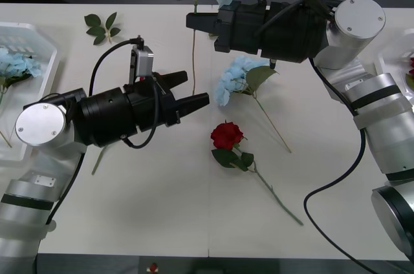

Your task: Put the red flowers into the right box and the blue flowers into the left box

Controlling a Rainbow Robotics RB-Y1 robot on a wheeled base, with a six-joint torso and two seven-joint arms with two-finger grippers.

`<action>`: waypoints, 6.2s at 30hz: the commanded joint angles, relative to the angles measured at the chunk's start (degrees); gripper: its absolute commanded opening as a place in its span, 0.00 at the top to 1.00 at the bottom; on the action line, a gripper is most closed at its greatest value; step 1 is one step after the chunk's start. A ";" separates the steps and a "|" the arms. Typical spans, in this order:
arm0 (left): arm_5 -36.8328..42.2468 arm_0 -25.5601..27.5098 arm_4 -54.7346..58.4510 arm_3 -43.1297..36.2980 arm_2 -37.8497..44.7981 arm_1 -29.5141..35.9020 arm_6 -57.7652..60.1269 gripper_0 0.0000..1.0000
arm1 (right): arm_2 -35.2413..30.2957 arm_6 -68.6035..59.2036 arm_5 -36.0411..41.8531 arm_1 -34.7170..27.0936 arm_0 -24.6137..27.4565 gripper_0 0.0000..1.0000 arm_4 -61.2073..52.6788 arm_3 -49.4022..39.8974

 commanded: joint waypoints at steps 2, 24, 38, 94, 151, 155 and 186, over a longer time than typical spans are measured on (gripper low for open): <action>-1.52 -4.33 -1.10 1.39 -0.29 -0.05 -0.74 0.04 | -0.19 -0.26 -0.18 0.46 -2.14 1.00 -1.06 -1.29; -2.93 -8.19 -1.19 6.66 -0.29 -0.49 -0.04 1.00 | -0.11 -0.35 -0.18 -0.59 -1.88 1.00 -2.03 -1.29; -2.67 -8.19 1.89 6.66 -0.29 2.24 1.19 1.00 | 0.07 -0.79 1.05 -3.06 -1.88 0.44 -2.29 -1.29; -3.46 12.02 -45.84 6.75 34.95 27.90 37.31 1.00 | 31.53 -36.03 17.93 -15.10 -15.24 0.07 50.71 6.71; 9.64 -6.35 -20.26 -0.99 7.09 20.26 33.88 0.00 | 14.48 -15.47 8.09 -19.05 -15.06 1.00 8.35 7.76; 9.37 -5.65 -17.27 -0.99 8.14 15.60 31.34 0.00 | 10.44 -12.30 8.70 -15.89 -15.06 1.00 5.88 7.76; 8.85 -3.27 -8.40 -0.99 7.18 -8.66 2.51 0.58 | 2.00 -12.13 10.20 -1.82 -15.06 1.00 4.39 7.94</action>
